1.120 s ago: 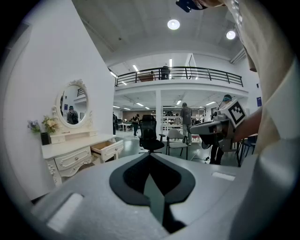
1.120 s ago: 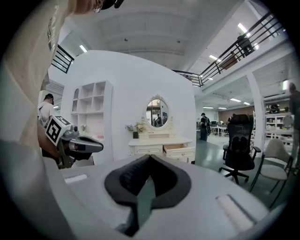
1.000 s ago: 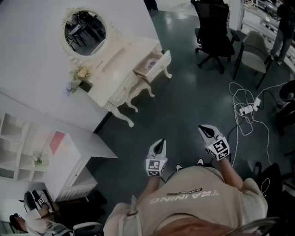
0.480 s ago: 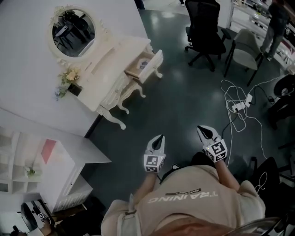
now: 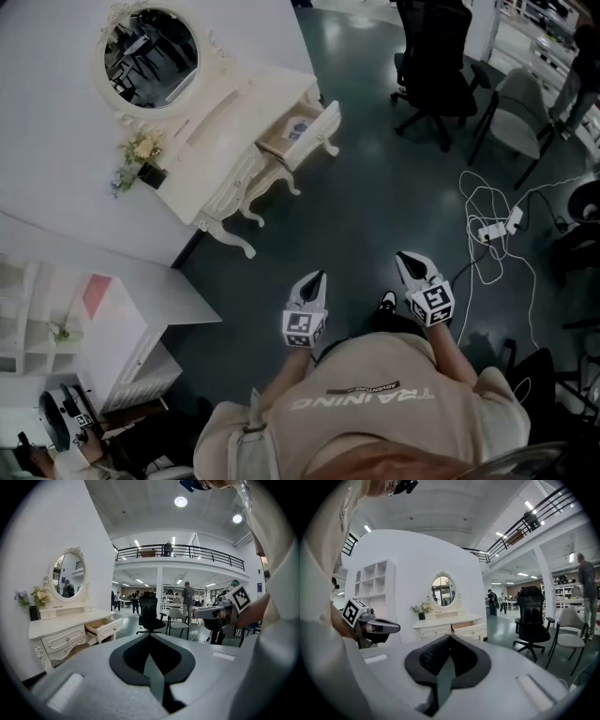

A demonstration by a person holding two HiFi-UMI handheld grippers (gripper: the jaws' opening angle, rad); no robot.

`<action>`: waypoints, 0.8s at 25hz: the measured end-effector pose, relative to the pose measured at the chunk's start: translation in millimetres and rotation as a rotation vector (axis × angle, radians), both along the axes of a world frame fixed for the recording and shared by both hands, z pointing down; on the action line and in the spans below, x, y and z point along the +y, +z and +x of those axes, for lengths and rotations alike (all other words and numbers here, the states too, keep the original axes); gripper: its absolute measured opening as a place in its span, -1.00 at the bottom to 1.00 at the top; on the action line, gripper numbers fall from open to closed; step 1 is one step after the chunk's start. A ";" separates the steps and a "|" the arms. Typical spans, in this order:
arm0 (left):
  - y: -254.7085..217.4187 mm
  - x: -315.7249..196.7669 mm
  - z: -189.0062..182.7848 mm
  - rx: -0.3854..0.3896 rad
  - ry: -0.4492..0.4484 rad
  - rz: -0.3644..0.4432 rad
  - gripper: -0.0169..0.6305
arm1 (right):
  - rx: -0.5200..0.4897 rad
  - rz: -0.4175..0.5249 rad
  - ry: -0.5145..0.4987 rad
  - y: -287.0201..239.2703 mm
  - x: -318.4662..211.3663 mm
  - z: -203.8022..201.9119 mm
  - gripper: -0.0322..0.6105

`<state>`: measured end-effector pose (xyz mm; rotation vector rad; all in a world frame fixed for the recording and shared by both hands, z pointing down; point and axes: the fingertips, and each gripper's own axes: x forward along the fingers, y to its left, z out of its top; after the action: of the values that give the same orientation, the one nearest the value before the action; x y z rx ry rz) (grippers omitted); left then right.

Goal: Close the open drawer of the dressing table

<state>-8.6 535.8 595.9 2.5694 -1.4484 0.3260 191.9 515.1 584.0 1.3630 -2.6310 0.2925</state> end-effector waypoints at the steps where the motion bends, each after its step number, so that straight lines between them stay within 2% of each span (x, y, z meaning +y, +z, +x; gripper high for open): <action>1: -3.9 -11.6 6.5 0.000 -0.009 0.002 -0.95 | -0.008 0.007 -0.004 -0.9 -14.7 5.7 -0.89; 5: -14.9 -59.1 29.9 -0.029 -0.039 0.019 -0.95 | -0.020 0.046 -0.034 -6.2 -68.7 26.4 -0.89; 8: -14.5 -86.9 48.7 -0.088 -0.049 0.023 -0.95 | 0.020 0.057 -0.089 1.2 -95.2 38.9 -0.89; 10: -12.6 -105.6 65.6 -0.063 -0.073 0.011 -0.95 | 0.040 0.056 -0.120 10.2 -111.4 50.7 -0.89; 13: -7.3 -131.7 76.5 0.025 -0.145 -0.041 -0.95 | 0.029 0.033 -0.123 20.3 -137.7 61.2 -0.89; 17: 2.7 -156.8 80.0 0.022 -0.160 -0.075 -0.95 | -0.030 -0.009 -0.102 26.7 -168.8 61.4 -0.89; 20: 11.7 -175.0 79.2 0.013 -0.158 -0.080 -0.95 | -0.090 -0.091 -0.077 43.4 -186.5 63.8 -0.89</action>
<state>70.6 360.8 607.6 2.3730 -1.5876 0.3371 255.7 328.6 627.5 1.2442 -2.6983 0.4679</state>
